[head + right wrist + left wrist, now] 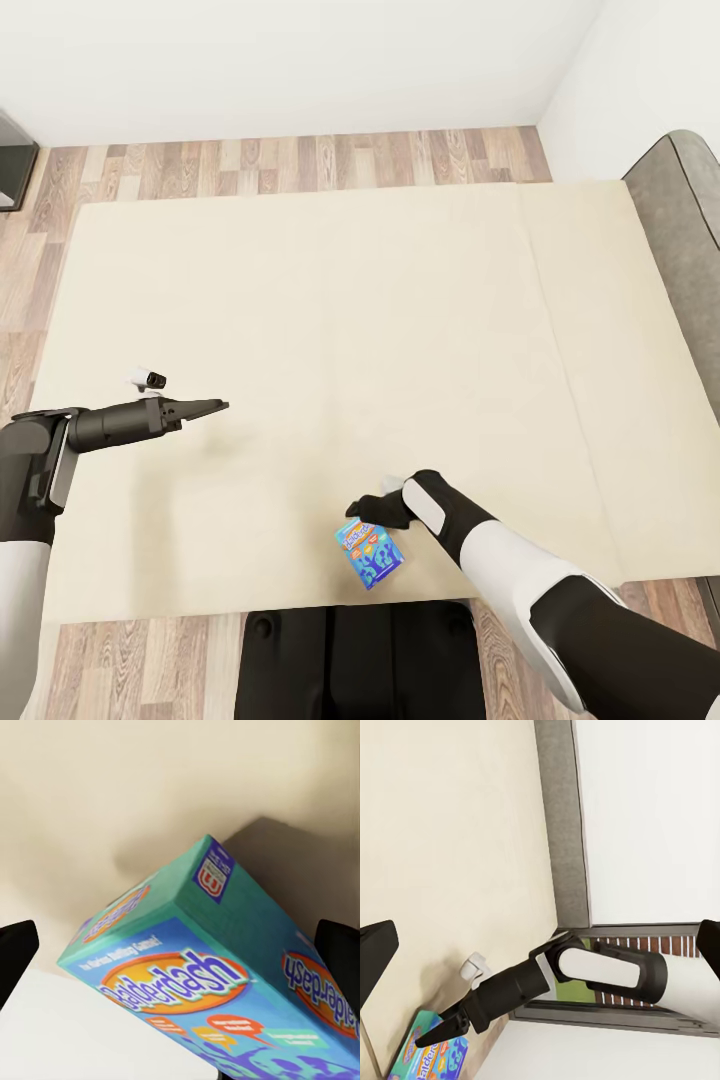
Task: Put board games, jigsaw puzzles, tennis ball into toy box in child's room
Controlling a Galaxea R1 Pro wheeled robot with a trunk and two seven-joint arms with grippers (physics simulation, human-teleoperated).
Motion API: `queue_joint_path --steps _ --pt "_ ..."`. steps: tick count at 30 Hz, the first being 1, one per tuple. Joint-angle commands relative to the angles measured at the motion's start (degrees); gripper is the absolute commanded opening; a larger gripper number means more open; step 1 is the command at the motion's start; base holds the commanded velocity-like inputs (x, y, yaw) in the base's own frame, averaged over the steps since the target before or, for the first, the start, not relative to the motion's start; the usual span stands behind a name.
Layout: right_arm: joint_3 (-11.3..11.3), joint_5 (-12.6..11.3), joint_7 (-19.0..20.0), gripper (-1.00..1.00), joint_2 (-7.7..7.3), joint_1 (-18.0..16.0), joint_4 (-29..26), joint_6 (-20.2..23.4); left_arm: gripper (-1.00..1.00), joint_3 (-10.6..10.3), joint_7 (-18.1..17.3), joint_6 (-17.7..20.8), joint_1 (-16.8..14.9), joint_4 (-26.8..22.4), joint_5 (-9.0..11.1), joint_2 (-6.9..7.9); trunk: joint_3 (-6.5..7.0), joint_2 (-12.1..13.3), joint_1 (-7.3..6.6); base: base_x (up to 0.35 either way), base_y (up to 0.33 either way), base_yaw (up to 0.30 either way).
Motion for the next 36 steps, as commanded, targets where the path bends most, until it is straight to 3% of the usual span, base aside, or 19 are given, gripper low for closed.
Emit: queue_joint_path --steps 1,11,24,36 --pt "0.27 0.11 -0.16 1.00 0.00 0.04 0.05 0.11 1.00 -0.01 -0.24 0.61 -0.01 0.00 -0.04 0.02 -0.06 -0.07 0.04 0.000 0.000 0.000" --pt "0.23 0.52 -0.55 1.00 0.00 0.14 0.12 0.16 1.00 -0.01 -0.24 0.61 -0.01 0.00 -0.04 0.02 -0.06 -0.07 0.04 0.000 0.000 0.000" --pt "0.36 0.79 -7.29 1.00 0.00 0.39 0.10 0.46 1.00 -0.01 -0.24 0.61 -0.01 0.00 -0.04 0.02 -0.06 -0.07 0.04 0.000 0.000 0.000" --pt "0.44 0.87 -7.73 1.00 0.00 0.39 0.08 0.59 1.00 -0.01 -0.24 0.61 -0.01 0.01 -0.04 0.02 -0.06 -0.07 0.04 0.000 0.000 0.000"
